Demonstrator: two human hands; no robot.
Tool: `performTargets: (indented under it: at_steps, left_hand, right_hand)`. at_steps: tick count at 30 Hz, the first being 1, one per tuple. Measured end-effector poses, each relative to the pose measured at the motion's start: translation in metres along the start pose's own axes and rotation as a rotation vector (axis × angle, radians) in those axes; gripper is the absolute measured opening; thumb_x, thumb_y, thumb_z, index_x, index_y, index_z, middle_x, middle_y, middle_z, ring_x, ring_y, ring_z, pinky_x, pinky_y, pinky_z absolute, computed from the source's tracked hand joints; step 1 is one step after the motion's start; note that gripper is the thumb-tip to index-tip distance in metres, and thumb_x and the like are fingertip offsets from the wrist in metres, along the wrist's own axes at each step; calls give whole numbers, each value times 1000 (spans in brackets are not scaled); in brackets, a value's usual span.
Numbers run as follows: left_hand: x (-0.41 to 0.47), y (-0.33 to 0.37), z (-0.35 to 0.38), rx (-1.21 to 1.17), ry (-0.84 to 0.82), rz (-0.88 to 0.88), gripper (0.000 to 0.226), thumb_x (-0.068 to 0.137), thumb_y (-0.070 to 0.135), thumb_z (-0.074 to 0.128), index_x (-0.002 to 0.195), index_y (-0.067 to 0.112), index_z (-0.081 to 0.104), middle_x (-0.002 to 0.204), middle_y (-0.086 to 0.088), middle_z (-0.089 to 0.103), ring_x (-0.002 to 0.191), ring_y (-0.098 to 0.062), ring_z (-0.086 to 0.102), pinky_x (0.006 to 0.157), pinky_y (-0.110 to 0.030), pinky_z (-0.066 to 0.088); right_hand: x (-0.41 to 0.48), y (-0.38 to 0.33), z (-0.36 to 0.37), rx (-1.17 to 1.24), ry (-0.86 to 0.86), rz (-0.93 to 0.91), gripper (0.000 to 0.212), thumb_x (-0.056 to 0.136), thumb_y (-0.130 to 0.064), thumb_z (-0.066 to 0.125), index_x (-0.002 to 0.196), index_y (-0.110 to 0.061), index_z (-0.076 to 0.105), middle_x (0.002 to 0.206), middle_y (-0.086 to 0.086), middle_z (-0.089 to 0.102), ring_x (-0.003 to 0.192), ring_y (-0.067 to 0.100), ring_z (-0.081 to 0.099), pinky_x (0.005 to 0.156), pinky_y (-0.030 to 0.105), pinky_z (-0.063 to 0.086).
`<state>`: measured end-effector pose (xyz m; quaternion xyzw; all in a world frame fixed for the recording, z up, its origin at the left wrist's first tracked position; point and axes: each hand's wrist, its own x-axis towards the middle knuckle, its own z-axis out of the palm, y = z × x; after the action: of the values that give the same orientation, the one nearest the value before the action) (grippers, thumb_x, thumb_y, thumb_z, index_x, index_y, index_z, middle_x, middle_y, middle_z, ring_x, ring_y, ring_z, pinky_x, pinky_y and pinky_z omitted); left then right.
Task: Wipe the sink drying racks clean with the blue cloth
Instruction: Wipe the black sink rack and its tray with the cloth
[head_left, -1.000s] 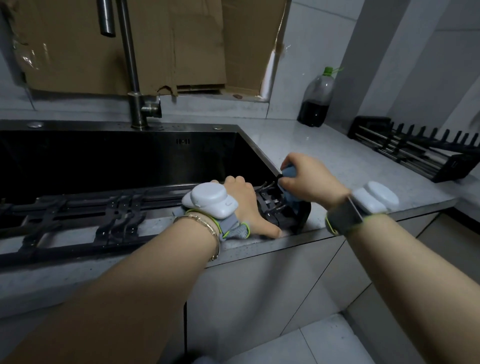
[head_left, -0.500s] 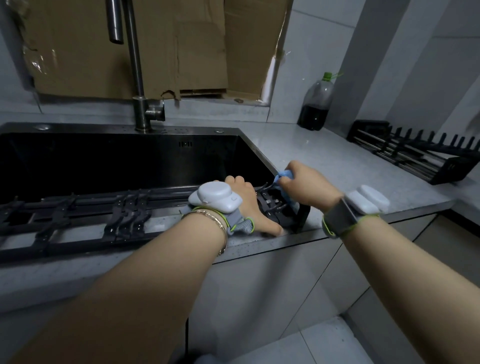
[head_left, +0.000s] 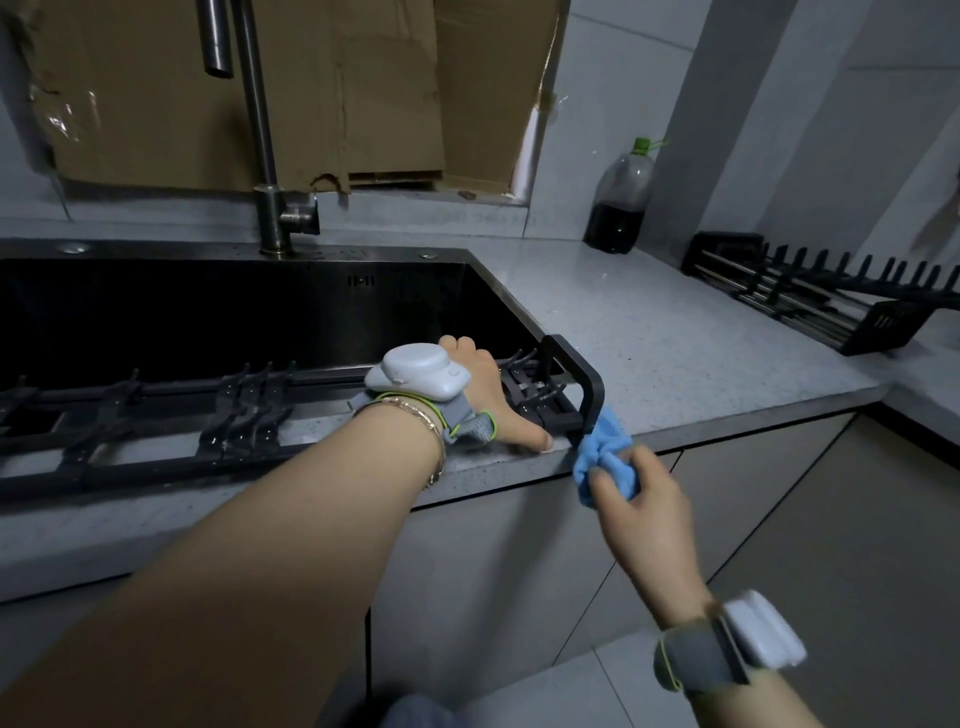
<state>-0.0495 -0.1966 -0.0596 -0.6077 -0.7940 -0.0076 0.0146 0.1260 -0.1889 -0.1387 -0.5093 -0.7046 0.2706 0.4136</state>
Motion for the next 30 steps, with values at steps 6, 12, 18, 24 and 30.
performTargets:
  at_steps: [6, 12, 18, 24, 30]
  left_hand:
    - [1, 1, 2, 16, -10, 2, 91, 58, 85, 55, 113, 13, 51, 115, -5, 46, 107, -23, 42, 77, -31, 26]
    - [6, -2, 1, 45, -76, 15, 85, 61, 77, 58, 116, 13, 50, 114, -8, 44, 108, -25, 42, 81, -34, 30]
    - [-2, 0, -2, 147, -70, 64, 84, 66, 84, 49, 105, 10, 51, 106, -7, 46, 100, -24, 46, 80, -34, 34]
    - [-17, -25, -15, 125, -24, 36, 81, 68, 82, 51, 108, 11, 54, 118, -7, 57, 112, -25, 50, 88, -39, 34]
    - [-32, -52, 4, -160, -88, -82, 122, 64, 78, 58, 151, 18, -2, 154, -12, 20, 137, -33, 29, 111, -45, 27]
  right_hand:
    - [12, -25, 9, -119, 99, -403, 11, 82, -4, 60, 90, -6, 66, 92, 0, 47, 80, 14, 50, 71, 15, 35]
    - [6, -33, 24, -498, 164, -631, 15, 67, -9, 60, 81, -9, 64, 93, 10, 56, 77, 31, 49, 58, 33, 40]
    - [23, -20, 5, -691, 215, -635, 22, 59, -5, 74, 73, -8, 58, 119, 14, 59, 95, 29, 37, 64, 40, 42]
    - [32, -24, 1, -361, 228, -661, 19, 76, -11, 50, 93, -6, 57, 91, 13, 60, 84, 27, 41, 65, 42, 43]
    - [24, -28, 15, -427, 216, -518, 13, 78, -9, 63, 66, -6, 56, 68, 11, 56, 68, 29, 43, 59, 37, 35]
